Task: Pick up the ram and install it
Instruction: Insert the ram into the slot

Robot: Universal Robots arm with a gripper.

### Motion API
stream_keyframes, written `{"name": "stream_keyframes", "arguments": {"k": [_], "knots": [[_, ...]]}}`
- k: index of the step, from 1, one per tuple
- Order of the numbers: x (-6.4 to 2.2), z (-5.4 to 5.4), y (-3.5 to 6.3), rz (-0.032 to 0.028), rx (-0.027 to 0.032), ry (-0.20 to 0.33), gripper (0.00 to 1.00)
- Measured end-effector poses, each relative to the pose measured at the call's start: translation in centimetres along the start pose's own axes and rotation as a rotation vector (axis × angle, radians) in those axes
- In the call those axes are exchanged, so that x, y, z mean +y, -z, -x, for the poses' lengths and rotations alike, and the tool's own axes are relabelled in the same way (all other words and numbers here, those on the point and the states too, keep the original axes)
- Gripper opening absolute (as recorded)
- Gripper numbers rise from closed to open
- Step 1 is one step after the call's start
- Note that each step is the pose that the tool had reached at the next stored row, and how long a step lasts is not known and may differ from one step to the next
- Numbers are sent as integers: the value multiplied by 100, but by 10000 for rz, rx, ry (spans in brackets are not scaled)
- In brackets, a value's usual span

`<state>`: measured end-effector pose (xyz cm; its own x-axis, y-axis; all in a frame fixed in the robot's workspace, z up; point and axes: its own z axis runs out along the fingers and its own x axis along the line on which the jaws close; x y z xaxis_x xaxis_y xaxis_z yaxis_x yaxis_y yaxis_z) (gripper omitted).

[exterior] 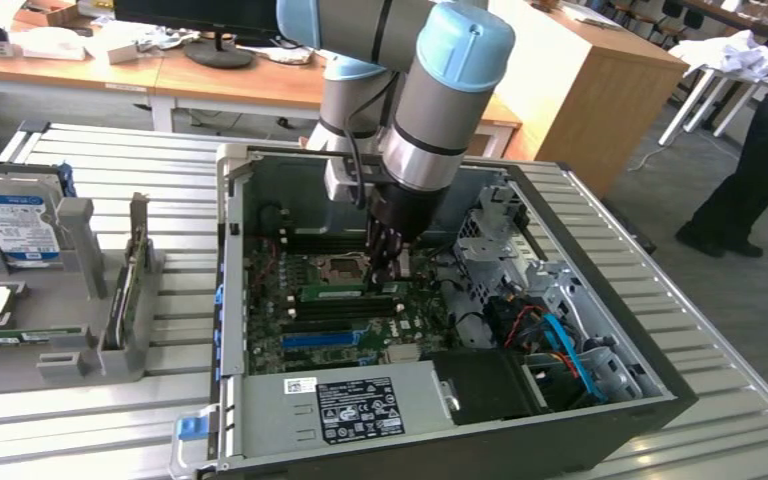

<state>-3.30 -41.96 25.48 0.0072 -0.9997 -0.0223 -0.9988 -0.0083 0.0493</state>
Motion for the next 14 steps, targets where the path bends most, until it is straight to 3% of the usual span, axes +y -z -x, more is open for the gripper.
{"name": "stream_keyframes", "arguments": {"k": [14], "knots": [[-5,-3,-102,1,1,0,12]]}}
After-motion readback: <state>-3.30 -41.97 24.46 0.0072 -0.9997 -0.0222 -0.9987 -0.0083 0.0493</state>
